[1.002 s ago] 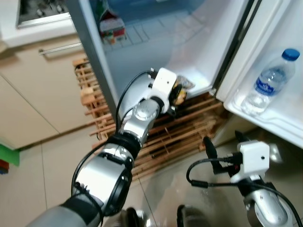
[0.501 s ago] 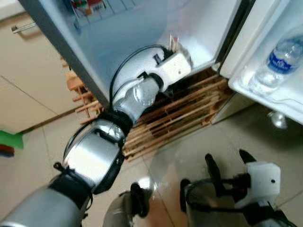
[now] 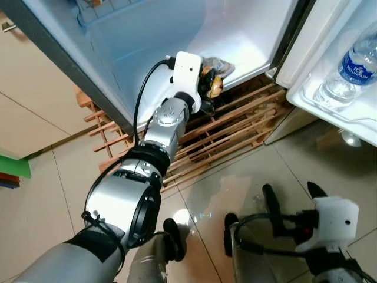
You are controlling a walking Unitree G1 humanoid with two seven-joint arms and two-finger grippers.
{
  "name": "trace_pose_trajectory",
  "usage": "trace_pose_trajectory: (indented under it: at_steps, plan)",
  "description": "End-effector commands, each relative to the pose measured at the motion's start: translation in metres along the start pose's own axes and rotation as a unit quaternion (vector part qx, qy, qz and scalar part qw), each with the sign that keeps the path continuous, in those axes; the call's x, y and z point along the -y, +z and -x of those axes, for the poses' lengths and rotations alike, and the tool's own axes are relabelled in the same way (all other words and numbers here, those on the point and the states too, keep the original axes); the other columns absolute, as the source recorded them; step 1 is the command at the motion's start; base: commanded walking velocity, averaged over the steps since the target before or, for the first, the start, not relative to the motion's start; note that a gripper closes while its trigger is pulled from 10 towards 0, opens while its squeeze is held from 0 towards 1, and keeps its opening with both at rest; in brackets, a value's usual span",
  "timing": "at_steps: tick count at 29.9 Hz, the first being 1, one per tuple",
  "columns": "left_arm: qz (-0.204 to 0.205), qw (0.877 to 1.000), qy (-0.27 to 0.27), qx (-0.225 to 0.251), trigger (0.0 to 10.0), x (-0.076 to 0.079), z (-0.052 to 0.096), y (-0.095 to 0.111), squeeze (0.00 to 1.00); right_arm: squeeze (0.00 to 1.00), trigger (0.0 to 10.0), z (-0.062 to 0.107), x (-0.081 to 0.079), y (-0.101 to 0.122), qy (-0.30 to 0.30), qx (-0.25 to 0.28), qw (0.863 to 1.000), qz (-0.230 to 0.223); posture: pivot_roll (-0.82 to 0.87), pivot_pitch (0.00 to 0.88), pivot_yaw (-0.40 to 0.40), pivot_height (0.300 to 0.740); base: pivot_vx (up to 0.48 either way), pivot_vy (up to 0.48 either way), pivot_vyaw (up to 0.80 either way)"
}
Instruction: Restocking fridge
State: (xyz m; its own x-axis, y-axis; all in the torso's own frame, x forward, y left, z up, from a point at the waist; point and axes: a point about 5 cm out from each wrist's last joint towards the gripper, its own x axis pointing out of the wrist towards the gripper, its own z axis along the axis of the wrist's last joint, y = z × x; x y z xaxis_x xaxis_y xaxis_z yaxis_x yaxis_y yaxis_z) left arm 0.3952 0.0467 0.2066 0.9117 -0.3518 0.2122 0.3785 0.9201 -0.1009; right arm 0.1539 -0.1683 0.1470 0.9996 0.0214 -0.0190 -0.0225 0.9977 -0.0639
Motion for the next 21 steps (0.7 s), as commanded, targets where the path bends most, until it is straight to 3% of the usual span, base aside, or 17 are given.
trace_pose_trajectory:
  at_steps: [1,4,7,8,9,10,13,16,21]
  plan:
    - [0.018,0.999,0.023,0.026,10.0,-0.001,0.004,0.002,0.00,0.00,10.0,-0.003,0.006,-0.003,-0.019,-0.009,1.000,-0.007,-0.40,0.344,0.073,0.740,0.000,0.000,0.00]
    - [-0.012,0.996,0.034,0.086,10.0,0.004,0.020,0.014,0.00,0.00,10.0,-0.011,0.008,0.002,-0.020,0.012,1.000,-0.005,-0.37,0.319,0.070,0.740,0.000,0.000,0.00]
    - [-0.020,0.994,0.027,0.101,10.0,0.007,0.033,0.017,0.00,0.00,10.0,-0.019,0.010,0.005,-0.027,0.027,0.999,-0.004,-0.34,0.294,0.068,0.740,0.000,0.000,0.00]
    - [-0.020,0.994,0.027,0.101,10.0,0.007,0.033,0.017,0.00,0.00,10.0,-0.019,0.010,0.005,-0.027,0.027,0.999,-0.004,-0.34,0.294,0.068,0.740,0.000,0.000,0.00]
    - [-0.035,0.994,0.005,0.102,10.0,0.012,0.052,0.017,0.00,0.00,10.0,-0.028,0.012,0.009,-0.035,0.044,0.998,-0.006,-0.32,0.272,0.071,0.740,0.000,0.000,0.00]
    - [-0.035,0.994,0.005,0.102,10.0,0.012,0.052,0.017,0.00,0.00,10.0,-0.028,0.012,0.009,-0.035,0.044,0.998,-0.006,-0.32,0.272,0.071,0.740,0.000,0.000,0.00]
    - [-0.057,0.995,0.004,0.080,10.0,0.012,0.070,0.010,0.00,0.00,10.0,-0.036,0.010,0.014,-0.024,0.062,0.998,-0.013,-0.28,0.228,0.080,0.740,0.000,0.000,0.00]
    - [-0.063,0.995,0.040,0.064,10.0,0.009,0.074,0.009,0.00,0.00,10.0,-0.041,0.007,0.015,0.005,0.068,0.998,-0.013,-0.28,0.179,0.073,0.740,0.000,0.000,0.00]
    - [-0.053,0.997,0.044,0.044,10.0,0.014,0.073,0.007,0.00,0.00,10.0,-0.053,0.010,0.017,0.003,0.081,0.997,-0.009,-0.28,0.150,0.074,0.740,0.000,0.000,0.00]
